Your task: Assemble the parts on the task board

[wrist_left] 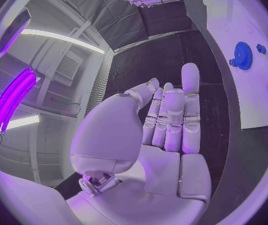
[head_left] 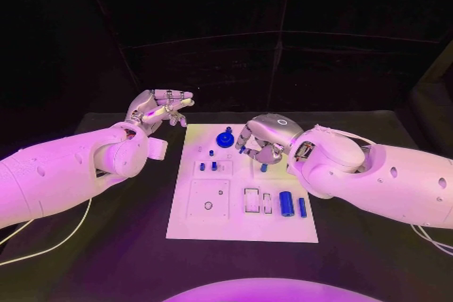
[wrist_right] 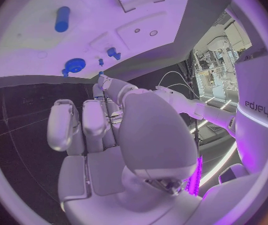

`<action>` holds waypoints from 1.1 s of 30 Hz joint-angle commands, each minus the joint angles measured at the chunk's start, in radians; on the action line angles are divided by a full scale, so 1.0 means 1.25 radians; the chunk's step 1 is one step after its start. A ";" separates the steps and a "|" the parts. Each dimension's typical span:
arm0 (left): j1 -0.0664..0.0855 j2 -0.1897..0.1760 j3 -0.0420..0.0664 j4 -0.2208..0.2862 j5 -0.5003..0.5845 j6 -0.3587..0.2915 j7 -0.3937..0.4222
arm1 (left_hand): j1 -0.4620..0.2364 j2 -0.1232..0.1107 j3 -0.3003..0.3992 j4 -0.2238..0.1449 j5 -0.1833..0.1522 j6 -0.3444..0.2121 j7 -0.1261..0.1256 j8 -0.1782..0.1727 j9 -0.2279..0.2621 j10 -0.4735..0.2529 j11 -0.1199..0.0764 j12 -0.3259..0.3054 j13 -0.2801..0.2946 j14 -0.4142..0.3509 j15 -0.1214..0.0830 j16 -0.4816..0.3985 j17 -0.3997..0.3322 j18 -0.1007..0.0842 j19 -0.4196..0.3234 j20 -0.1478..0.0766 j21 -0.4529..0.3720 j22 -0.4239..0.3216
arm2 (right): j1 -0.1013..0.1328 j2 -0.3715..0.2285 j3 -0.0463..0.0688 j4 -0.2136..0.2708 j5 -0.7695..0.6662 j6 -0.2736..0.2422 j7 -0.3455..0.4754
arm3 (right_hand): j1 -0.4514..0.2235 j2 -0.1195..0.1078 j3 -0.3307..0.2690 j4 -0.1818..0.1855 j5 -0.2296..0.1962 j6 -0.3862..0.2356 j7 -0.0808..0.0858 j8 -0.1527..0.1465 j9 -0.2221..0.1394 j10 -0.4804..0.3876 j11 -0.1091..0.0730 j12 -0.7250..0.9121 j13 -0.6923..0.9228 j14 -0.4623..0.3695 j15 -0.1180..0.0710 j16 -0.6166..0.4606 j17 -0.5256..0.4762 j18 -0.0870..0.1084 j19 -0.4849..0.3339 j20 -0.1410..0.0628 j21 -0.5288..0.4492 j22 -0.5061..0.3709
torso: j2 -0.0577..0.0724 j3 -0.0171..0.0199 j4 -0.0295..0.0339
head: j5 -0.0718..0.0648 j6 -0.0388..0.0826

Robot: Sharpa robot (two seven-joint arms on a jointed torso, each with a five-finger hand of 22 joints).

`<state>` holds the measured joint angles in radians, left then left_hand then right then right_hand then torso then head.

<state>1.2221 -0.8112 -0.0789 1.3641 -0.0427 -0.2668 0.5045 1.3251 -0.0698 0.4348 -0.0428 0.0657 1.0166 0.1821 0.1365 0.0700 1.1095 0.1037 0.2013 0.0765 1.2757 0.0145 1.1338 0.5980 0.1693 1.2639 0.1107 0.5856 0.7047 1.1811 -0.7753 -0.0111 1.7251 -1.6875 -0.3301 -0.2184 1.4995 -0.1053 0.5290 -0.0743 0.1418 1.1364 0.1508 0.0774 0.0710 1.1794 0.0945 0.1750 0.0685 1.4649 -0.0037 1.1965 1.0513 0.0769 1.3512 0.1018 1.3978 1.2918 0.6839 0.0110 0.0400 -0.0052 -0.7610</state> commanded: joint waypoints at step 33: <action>0.001 0.012 0.001 -0.005 0.004 0.013 0.000 | 0.006 0.002 -0.003 -0.003 -0.002 -0.006 0.000 0.005 -0.001 -0.007 0.002 0.006 -0.001 -0.009 0.001 -0.006 -0.002 0.010 -0.004 0.001 -0.005 -0.002 | -0.083 0.130 -0.031 -0.090 0.005 0.076 0.054 | -0.017 0.001 0.009 -0.002 0.001 0.003 0.003 -0.007 -0.002 0.014 -0.010 -0.001 0.001 0.022 -0.001 0.003 -0.005 -0.005 0.003 0.000 0.003 -0.001 | 0.000 0.0006 -0.0018 | 0.055 -0.043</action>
<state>1.2224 -0.7979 -0.0787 1.3588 -0.0423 -0.2624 0.5021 1.3251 -0.0698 0.4348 -0.0428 0.0657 1.0166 0.1820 0.1364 0.0693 1.1059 0.1073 0.2051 0.0767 1.2722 0.0181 1.1299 0.5963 0.1688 1.2639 0.1106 0.5857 0.7037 1.0772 -0.6148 -0.0505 1.6115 -1.6711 -0.2635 -0.1589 1.4809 -0.1079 0.5346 -0.0743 0.1413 1.1364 0.1507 0.0735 0.0702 1.1793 0.0943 0.1739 0.0680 1.4649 -0.0037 1.1965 1.0456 0.0771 1.3511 0.1018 1.3977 1.2915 0.6844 0.0120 0.0375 0.0634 -0.8139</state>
